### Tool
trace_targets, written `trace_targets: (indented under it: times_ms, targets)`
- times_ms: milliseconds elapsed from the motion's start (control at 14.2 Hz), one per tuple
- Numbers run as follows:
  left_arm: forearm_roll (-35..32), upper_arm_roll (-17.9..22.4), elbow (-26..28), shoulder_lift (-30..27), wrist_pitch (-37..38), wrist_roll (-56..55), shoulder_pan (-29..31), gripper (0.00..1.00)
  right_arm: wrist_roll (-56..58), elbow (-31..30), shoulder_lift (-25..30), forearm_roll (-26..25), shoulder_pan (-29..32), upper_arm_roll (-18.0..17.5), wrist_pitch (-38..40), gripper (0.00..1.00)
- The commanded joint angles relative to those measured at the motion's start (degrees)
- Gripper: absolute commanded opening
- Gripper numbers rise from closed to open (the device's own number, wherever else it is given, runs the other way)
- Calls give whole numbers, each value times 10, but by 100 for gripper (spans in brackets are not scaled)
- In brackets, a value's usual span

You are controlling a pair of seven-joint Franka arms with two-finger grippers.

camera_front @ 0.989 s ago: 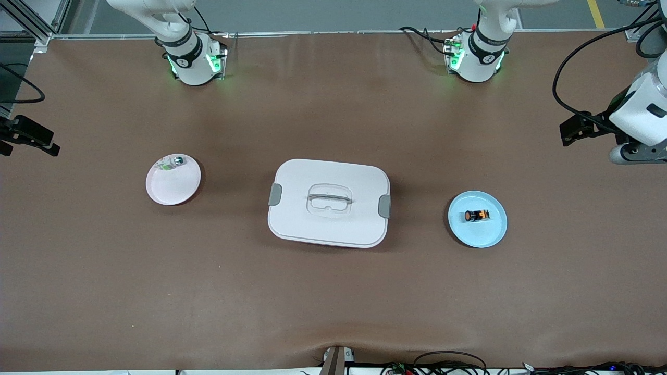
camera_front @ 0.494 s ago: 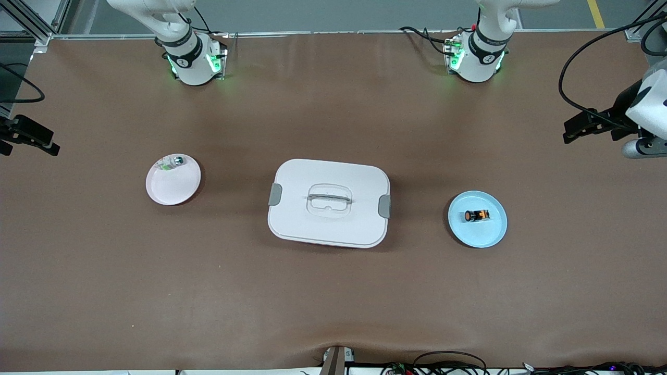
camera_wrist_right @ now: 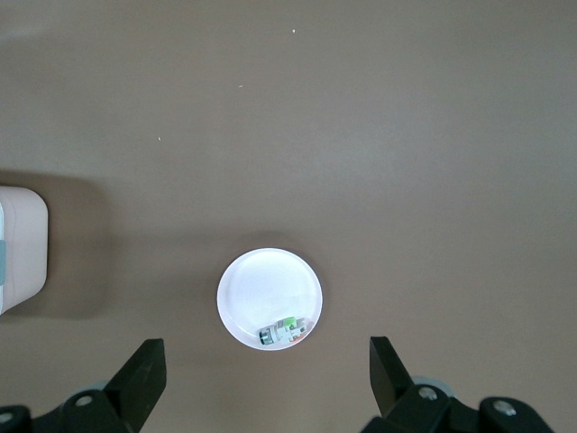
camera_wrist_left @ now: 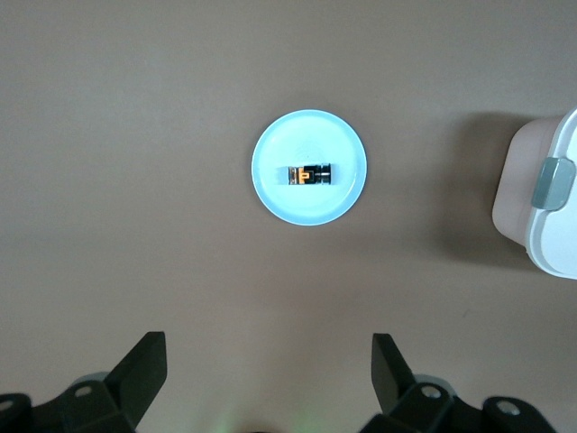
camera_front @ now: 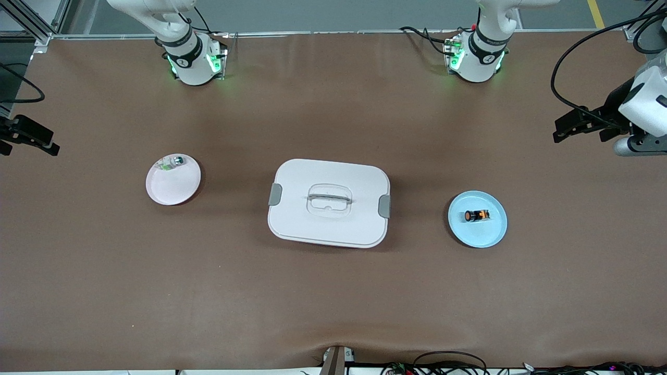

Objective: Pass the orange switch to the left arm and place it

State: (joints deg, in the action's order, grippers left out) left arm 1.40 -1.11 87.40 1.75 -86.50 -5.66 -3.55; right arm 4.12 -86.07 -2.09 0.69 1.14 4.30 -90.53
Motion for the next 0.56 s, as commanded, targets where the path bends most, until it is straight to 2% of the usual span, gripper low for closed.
trace_targets:
  times_ms: [0,494]
  targets:
    - [-5,1,-2,-9,-2,-6,-5,100,4,10,-1,-8,-9,5,8,100]
    - [-10,0,-1,-19,22,0,-4,100,4,10,-1,-8,-9,5,8,100]
